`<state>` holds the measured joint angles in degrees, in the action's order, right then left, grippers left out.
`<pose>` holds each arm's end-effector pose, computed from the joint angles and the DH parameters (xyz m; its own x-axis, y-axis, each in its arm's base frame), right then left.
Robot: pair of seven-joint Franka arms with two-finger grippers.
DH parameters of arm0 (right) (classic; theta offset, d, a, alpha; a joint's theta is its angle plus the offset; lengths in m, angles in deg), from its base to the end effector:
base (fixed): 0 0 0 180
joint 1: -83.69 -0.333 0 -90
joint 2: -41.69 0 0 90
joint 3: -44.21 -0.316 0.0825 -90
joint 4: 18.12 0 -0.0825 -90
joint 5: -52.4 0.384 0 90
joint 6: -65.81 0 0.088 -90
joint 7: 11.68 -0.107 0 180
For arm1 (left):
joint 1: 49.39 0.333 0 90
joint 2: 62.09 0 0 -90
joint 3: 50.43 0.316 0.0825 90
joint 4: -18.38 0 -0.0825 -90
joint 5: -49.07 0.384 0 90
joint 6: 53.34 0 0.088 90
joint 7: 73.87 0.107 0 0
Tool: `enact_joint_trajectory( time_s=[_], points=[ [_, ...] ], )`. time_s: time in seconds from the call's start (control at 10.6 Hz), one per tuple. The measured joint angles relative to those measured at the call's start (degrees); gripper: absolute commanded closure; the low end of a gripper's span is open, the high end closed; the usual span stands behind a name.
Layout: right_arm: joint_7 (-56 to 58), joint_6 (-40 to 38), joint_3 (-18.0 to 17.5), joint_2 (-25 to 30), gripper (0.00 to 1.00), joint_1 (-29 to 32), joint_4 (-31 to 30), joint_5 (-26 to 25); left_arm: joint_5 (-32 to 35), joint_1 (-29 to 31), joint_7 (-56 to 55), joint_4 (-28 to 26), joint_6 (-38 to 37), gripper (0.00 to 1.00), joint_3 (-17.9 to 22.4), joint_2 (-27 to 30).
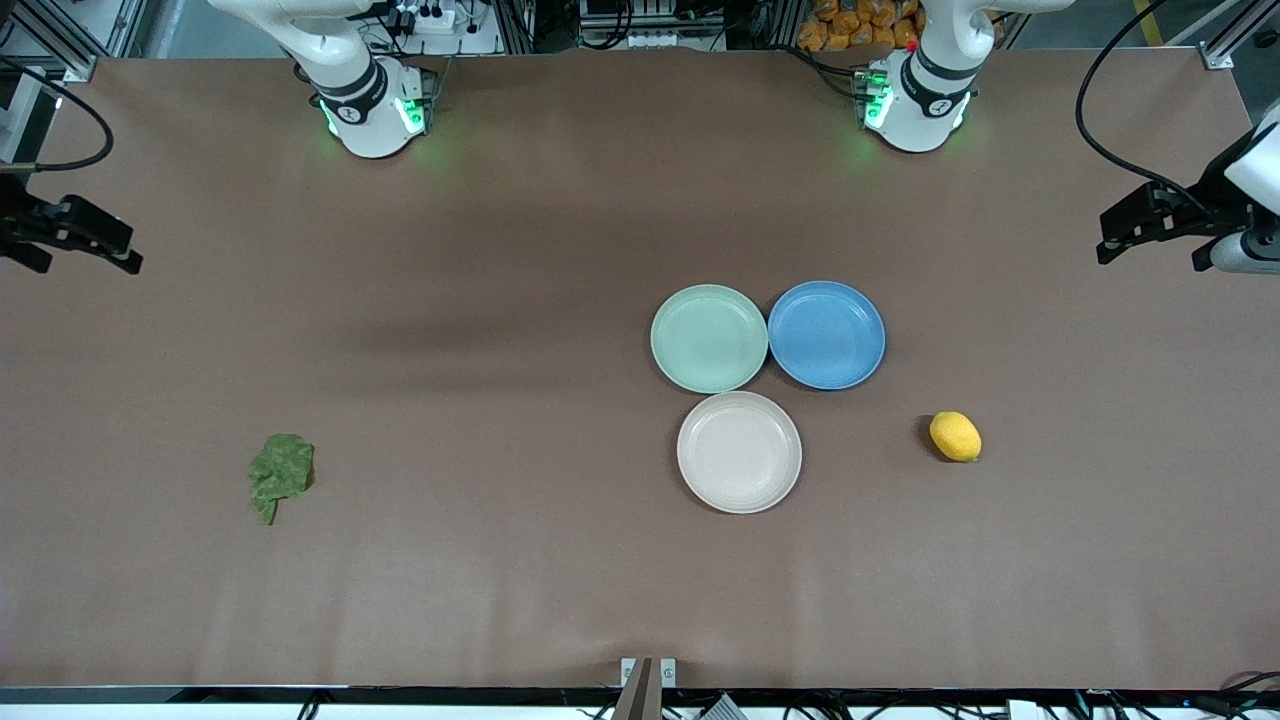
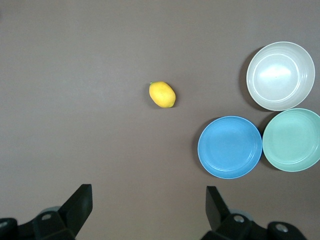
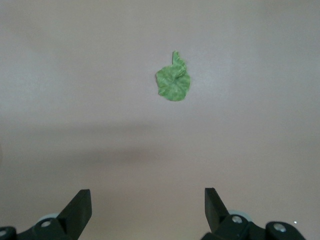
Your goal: Place lemon and lettuce in plates
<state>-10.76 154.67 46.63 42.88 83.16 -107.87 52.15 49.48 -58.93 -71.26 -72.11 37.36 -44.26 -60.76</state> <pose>0.5460 -0.0188 0.6362 0.9998 -0.0170 0.0052 -0.0170 -0.9998 0.0036 0.5479 -0.0308 0.6343 0.9942 -0.1042 0.0265 -0.1041 -0.9946 -0.0059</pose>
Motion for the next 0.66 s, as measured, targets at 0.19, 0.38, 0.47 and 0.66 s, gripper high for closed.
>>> enact_joint_trajectory(
  time_s=[0.19,0.38,0.47,0.66],
  points=[
    [-0.1,-0.9,0.0,0.0,0.0,-0.2,0.0,-0.1,0.0,0.0,0.0,0.0,0.0,0.0,-0.2,0.0],
    [-0.1,-1.2,0.1,-0.1,0.0,-0.1,0.0,-0.2,0.0,0.0,0.0,0.0,0.0,0.0,-0.2,0.0],
    [-0.1,-1.4,0.2,-0.7,0.0,0.0,-0.2,-0.2,0.0,0.0,0.0,0.1,0.0,0.0,-0.2,-0.2],
    [-0.1,-1.5,0.5,-4.0,0.0,1.1,-0.4,-0.5,0.0,0.0,0.0,0.1,0.8,0.0,-0.2,-1.2]
  ],
)
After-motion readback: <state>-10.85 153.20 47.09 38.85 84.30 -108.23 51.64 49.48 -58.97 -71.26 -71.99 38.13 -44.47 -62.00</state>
